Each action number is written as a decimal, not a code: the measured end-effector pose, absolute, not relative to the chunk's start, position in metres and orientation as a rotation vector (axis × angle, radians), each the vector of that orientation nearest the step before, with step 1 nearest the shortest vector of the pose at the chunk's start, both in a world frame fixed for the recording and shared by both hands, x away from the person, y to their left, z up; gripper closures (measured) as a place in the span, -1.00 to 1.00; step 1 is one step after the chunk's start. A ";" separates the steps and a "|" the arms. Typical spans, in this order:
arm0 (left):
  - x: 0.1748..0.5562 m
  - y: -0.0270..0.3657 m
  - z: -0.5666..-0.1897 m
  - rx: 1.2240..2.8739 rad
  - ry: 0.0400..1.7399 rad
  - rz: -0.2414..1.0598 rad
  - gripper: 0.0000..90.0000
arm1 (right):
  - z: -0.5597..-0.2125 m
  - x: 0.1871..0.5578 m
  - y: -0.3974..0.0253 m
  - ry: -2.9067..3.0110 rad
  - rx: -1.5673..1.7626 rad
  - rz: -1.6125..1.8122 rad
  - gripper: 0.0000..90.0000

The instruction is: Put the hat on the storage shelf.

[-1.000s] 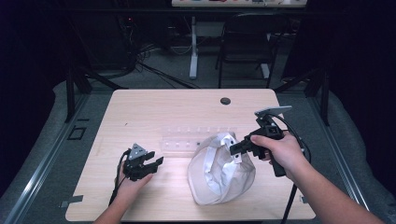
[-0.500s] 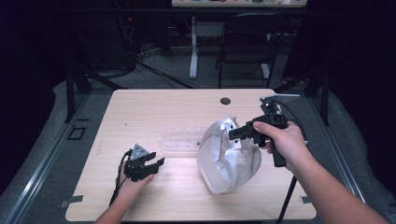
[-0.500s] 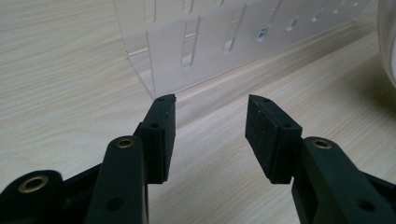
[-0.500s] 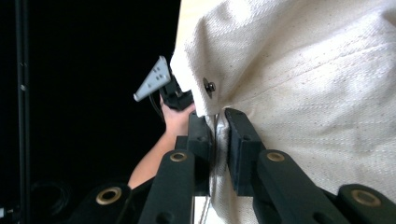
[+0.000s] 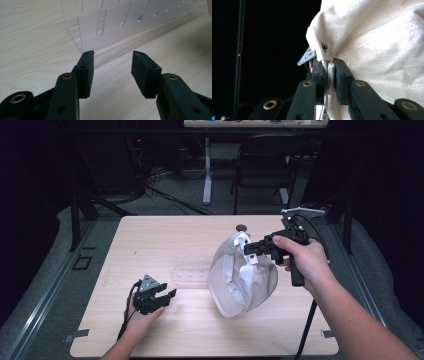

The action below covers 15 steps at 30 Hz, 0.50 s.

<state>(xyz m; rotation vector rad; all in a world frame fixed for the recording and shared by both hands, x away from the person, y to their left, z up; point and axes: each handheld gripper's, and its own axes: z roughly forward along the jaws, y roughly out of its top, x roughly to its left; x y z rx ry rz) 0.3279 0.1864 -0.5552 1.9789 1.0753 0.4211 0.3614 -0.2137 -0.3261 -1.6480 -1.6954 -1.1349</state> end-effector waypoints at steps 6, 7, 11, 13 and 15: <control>0.328 0.186 -0.555 1.977 1.078 0.430 0.19 | -0.322 0.370 -0.215 -1.680 -1.659 -1.144 0.80; 0.328 0.186 -0.555 1.979 1.075 0.422 0.19 | -0.321 0.373 -0.215 -1.669 -1.665 -1.150 0.81; 0.328 0.186 -0.556 1.976 1.079 0.421 0.19 | -0.318 0.376 -0.215 -1.664 -1.657 -1.172 0.81; 0.328 0.185 -0.556 1.971 1.079 0.427 0.19 | -0.315 0.379 -0.215 -1.654 -1.664 -1.193 0.81; 0.328 0.185 -0.556 1.972 1.078 0.426 0.19 | -0.313 0.381 -0.214 -1.647 -1.660 -1.204 0.81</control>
